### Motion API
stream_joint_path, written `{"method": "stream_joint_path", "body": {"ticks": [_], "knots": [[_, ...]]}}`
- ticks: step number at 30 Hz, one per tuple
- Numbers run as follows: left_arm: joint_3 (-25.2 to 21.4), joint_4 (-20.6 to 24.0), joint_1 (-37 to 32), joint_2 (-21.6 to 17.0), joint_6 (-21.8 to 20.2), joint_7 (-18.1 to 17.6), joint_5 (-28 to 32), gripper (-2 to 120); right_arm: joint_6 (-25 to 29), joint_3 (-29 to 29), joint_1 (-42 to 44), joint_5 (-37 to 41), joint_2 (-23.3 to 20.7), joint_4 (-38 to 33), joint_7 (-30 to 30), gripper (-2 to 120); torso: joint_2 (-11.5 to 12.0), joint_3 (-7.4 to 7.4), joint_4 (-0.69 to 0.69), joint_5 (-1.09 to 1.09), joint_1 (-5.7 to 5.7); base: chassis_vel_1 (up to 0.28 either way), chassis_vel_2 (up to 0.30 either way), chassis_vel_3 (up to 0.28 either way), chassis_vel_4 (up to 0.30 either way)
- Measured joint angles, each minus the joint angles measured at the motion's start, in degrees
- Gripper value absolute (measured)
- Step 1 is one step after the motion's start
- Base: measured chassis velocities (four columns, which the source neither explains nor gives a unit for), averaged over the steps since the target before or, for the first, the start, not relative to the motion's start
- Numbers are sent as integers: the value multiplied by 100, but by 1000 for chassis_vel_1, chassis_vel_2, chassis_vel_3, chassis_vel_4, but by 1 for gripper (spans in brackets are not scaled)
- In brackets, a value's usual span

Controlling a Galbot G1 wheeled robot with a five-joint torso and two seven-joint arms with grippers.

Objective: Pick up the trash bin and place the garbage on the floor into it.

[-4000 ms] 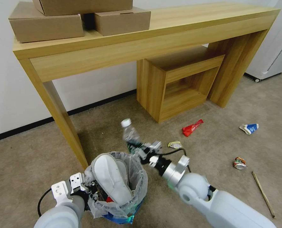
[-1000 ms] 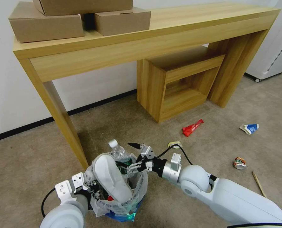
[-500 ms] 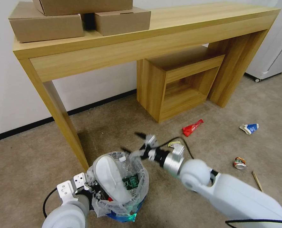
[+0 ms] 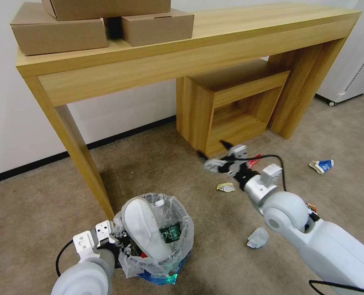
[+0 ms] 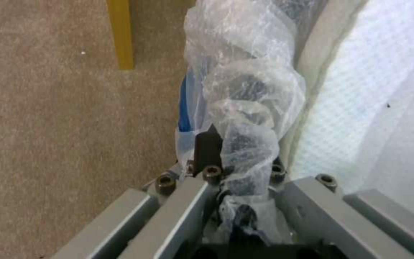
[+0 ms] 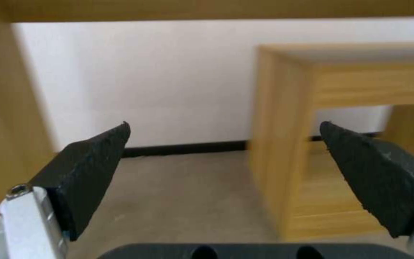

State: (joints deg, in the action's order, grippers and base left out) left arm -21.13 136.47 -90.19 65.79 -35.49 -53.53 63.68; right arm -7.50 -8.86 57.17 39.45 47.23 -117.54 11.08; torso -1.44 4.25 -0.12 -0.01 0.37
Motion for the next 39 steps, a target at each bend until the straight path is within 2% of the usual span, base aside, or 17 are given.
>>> {"method": "stream_joint_path", "body": {"ticks": [3,6,7,10,19,24,28,31,32,37,39], "knots": [[18,7,7,-10,2,8,0,0,-49,-343,256,-187,69,-27,39,100,0,0,-1,0,0,0,0,0,0],[91,14,13,-23,3,12,-14,0,-53,-1100,839,-710,168,-16,54,100,0,0,-1,0,0,0,0,0,0],[91,14,13,-23,3,12,-14,0,-53,-1100,839,-710,168,-16,54,100,0,0,-1,0,0,0,0,0,0],[154,14,43,-20,2,12,-37,0,-27,-1661,1288,-993,232,-6,43,100,0,-1,-2,0,0,0,0,0,0],[183,37,61,-19,-1,44,-43,0,31,-2253,1643,-1118,584,5,139,100,0,-1,-1,0,0,0,0,0,0],[177,52,54,-71,-5,99,-45,0,-237,-2394,1811,-1165,684,77,344,100,0,-1,-1,0,0,0,0,0,0],[147,77,89,-114,-4,155,-9,0,-661,-2419,1967,-991,666,120,692,100,0,-1,-1,0,0,0,0,0,0],[115,102,120,-147,-4,194,35,0,-986,-2437,2077,-553,601,215,871,100,0,0,-1,1,0,0,0,0,0],[103,122,137,-164,-1,183,89,0,-1286,-2447,2167,-263,530,308,913,100,0,-1,-1,-1,0,0,0,0,0],[75,145,184,-198,11,88,283,0,-1549,-2355,2278,177,394,426,955,100,0,0,-1,1,0,0,0,0,0],[30,190,237,-251,32,-32,552,0,-1642,-2194,2369,380,284,688,795,100,0,0,0,1,0,0,0,0,0]]}}
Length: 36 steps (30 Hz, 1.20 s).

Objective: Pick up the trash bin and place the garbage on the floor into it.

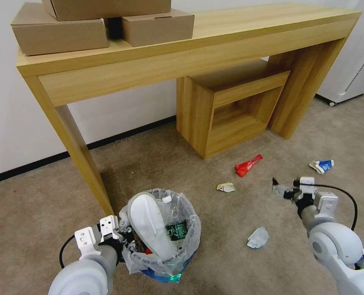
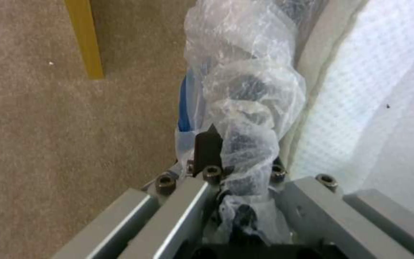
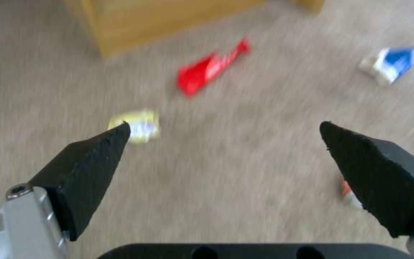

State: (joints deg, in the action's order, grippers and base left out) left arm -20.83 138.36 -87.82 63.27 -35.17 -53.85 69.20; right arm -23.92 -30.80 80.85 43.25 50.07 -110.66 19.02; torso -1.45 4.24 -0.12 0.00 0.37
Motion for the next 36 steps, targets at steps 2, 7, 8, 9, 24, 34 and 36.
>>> {"method": "stream_joint_path", "body": {"ticks": [2,7,8,9,24,34,36], "knots": [[-18,22,19,-20,10,-42,111,0,2,61,31,-6,-25,123,-121,100,0,0,0,0,0,0,0,0,0],[-58,40,63,-92,24,-92,286,0,92,407,32,-249,-57,645,-398,100,0,0,0,0,0,0,0,0,0],[-59,40,64,-95,23,-92,287,0,125,466,16,-329,-57,739,-436,100,0,0,-1,-1,0,0,0,0,0],[-58,40,64,-95,22,-85,278,0,172,546,-16,-436,-45,884,-482,100,0,0,0,0,0,0,0,0,0],[13,26,0,-44,13,-41,179,0,83,1315,-440,-363,195,1566,-330,100,0,0,0,0,0,0,0,0,0],[97,4,-53,-4,18,-37,113,0,119,1383,-537,-449,325,1971,-285,100,0,0,0,-1,0,0,0,0,0],[141,-17,-85,17,18,-31,38,0,172,1381,-532,-553,356,2074,-317,100,0,0,0,0,0,0,0,0,0]]}}
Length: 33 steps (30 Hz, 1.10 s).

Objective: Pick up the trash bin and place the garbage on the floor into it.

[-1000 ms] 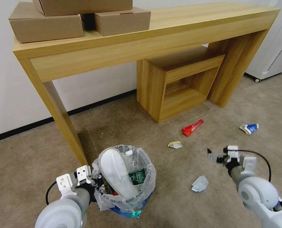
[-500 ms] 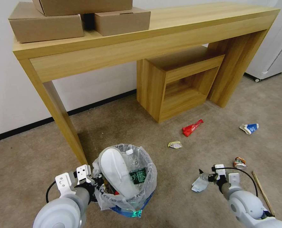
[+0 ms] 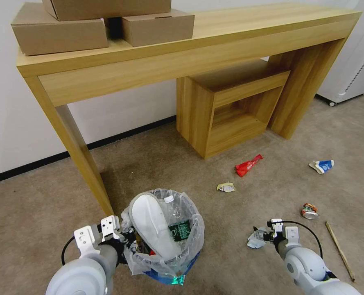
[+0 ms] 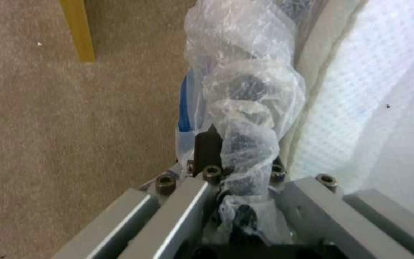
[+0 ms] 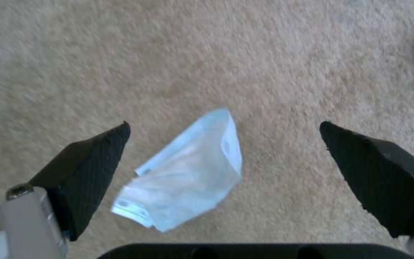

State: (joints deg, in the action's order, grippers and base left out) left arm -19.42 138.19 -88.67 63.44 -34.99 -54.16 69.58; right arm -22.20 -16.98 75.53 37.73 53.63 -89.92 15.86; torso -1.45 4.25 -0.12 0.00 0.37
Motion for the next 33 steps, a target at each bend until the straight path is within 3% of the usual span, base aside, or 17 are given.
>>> {"method": "stream_joint_path", "body": {"ticks": [20,33], "knots": [[253,-78,-153,59,-16,61,-366,0,498,361,-440,-652,451,1064,-163,100,0,0,0,-1,0,0,0,0,0],[325,-82,-181,43,-18,70,-439,0,589,540,-560,-816,640,1369,-190,100,0,0,0,-1,0,0,0,0,0]]}}
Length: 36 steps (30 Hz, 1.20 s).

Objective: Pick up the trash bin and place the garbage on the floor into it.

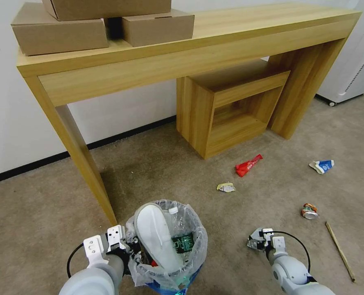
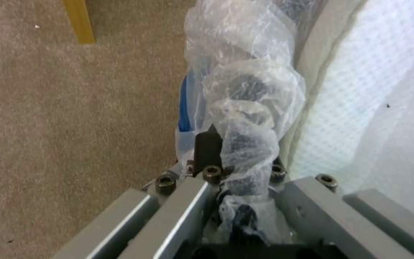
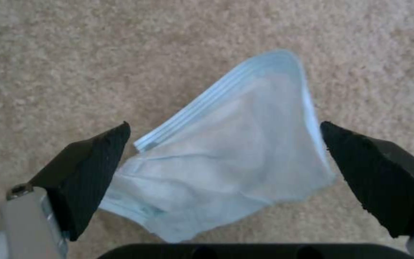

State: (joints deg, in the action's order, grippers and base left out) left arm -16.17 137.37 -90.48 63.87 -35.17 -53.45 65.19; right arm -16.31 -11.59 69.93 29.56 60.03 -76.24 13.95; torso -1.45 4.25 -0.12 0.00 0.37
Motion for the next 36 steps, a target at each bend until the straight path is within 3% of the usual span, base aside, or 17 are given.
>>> {"method": "stream_joint_path", "body": {"ticks": [10,14,18,26,36], "knots": [[74,-8,-1,-28,1,7,-40,0,93,38,17,-80,17,80,10,100,0,0,0,0,0,0,0,0,0],[101,-8,-4,-36,7,9,-49,0,162,38,40,-92,-62,75,9,91,0,0,0,0,0,0,0,0,0],[130,-3,-19,-36,18,9,-83,0,227,36,48,-48,-172,-13,9,71,0,0,0,0,0,0,0,0,0],[130,22,-55,-37,34,14,-133,0,233,47,27,96,-333,-190,54,47,0,0,0,0,0,0,0,0,0],[144,23,-113,1,47,32,-260,0,356,70,-18,168,-420,-226,89,7,0,0,-1,0,0,0,0,0,0]]}}
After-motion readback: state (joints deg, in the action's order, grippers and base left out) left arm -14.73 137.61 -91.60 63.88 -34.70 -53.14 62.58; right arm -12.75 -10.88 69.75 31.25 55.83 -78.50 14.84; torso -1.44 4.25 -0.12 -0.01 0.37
